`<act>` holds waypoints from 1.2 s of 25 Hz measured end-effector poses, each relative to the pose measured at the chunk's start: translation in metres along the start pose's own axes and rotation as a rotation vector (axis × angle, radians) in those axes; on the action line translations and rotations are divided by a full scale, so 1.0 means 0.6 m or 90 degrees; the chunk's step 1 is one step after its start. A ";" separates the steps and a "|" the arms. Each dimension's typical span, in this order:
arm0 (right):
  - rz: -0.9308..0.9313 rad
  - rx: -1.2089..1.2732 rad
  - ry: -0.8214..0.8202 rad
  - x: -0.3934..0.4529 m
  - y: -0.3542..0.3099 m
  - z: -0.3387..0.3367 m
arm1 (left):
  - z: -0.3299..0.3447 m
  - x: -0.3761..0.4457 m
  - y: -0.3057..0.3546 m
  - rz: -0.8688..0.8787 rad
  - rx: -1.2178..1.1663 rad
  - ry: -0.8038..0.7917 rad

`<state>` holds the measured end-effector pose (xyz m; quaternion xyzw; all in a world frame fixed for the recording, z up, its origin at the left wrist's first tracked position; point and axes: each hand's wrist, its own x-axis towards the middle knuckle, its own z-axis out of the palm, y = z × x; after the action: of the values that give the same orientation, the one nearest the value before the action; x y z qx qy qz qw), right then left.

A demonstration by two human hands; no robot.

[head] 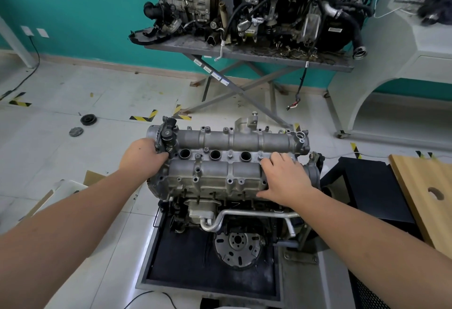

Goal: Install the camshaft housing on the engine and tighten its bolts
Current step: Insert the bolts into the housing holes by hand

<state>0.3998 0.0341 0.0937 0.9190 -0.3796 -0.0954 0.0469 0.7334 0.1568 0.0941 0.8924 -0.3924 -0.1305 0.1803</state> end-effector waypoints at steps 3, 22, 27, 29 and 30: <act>0.004 0.003 -0.002 0.002 0.000 -0.001 | -0.003 0.003 0.001 0.009 0.001 -0.004; 0.008 -0.007 -0.007 0.011 0.005 0.008 | -0.003 0.000 -0.006 0.035 0.013 0.001; 0.005 -0.011 0.013 0.010 0.004 0.011 | -0.002 0.001 -0.003 0.045 0.033 0.012; 0.009 -0.004 -0.003 0.009 0.004 0.006 | -0.002 0.002 -0.003 0.044 0.038 0.015; 0.012 -0.002 -0.019 0.009 0.003 0.001 | -0.003 0.003 -0.003 0.045 0.043 0.014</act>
<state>0.4022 0.0293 0.0928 0.9139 -0.3884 -0.1096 0.0434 0.7362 0.1568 0.0946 0.8849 -0.4261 -0.1006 0.1590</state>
